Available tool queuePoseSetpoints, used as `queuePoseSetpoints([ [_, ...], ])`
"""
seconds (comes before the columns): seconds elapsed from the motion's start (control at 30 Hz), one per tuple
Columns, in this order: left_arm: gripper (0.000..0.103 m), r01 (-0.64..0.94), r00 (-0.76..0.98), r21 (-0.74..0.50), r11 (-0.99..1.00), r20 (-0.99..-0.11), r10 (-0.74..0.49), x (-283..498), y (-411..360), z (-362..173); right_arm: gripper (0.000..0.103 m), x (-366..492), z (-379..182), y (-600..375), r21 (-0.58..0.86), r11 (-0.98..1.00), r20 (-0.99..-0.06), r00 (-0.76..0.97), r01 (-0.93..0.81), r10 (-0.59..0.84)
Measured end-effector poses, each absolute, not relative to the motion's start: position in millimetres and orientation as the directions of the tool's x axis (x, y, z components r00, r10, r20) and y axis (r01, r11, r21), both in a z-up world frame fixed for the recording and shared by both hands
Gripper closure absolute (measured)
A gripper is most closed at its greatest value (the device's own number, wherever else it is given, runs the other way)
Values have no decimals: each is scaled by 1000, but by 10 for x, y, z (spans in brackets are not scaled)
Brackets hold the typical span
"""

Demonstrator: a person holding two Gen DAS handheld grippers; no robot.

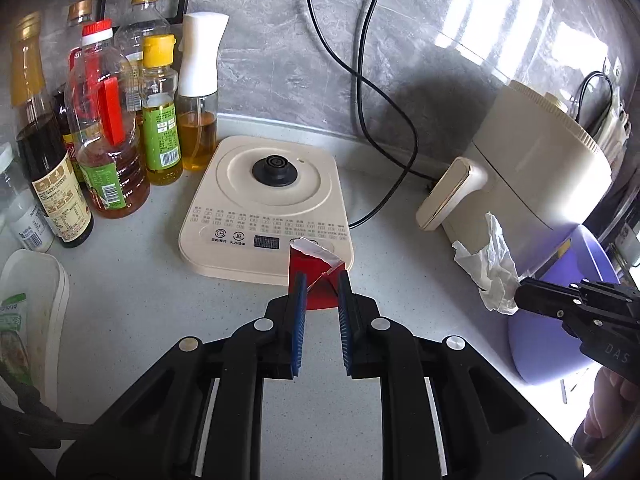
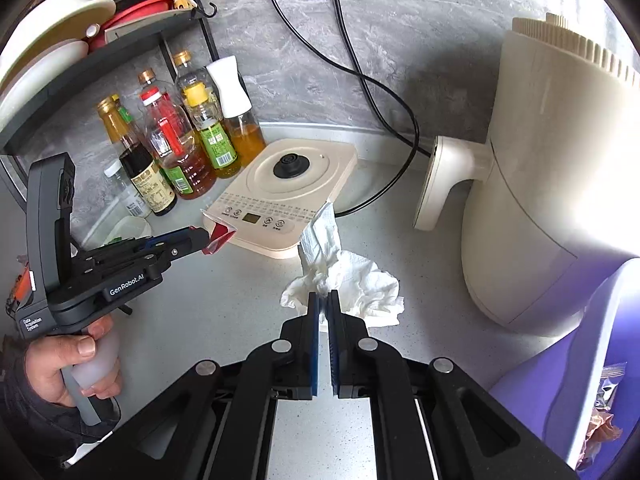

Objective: Collect trash
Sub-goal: 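Carry both items over the bucket and open both tools to drop them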

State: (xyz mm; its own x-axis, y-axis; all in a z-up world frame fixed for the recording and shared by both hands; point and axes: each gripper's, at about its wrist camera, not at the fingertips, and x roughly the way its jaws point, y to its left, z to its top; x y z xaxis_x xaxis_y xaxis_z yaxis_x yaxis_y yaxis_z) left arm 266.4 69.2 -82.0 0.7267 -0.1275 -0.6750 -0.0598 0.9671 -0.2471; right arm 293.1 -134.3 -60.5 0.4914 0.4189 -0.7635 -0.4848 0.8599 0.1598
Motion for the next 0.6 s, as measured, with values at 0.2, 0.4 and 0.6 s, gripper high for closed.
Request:
queuePoseSetpoints([
  [0.2,88,-30,768,-240,970,-627,-132,2525,466,-486,98,2719,-176,-1677,171,855,-697,553,-489,456],
  [0.4,88,28,793,-243,970,-584,-170,2521,79,-238,98,2537,102,-2152,191,868,-651,602,-459,462],
  [0.6,88,114,806,-240,964,-545,-231,2534,-419,-12,97,2352,245,-2742,190,900,-627,658,-391,418],
])
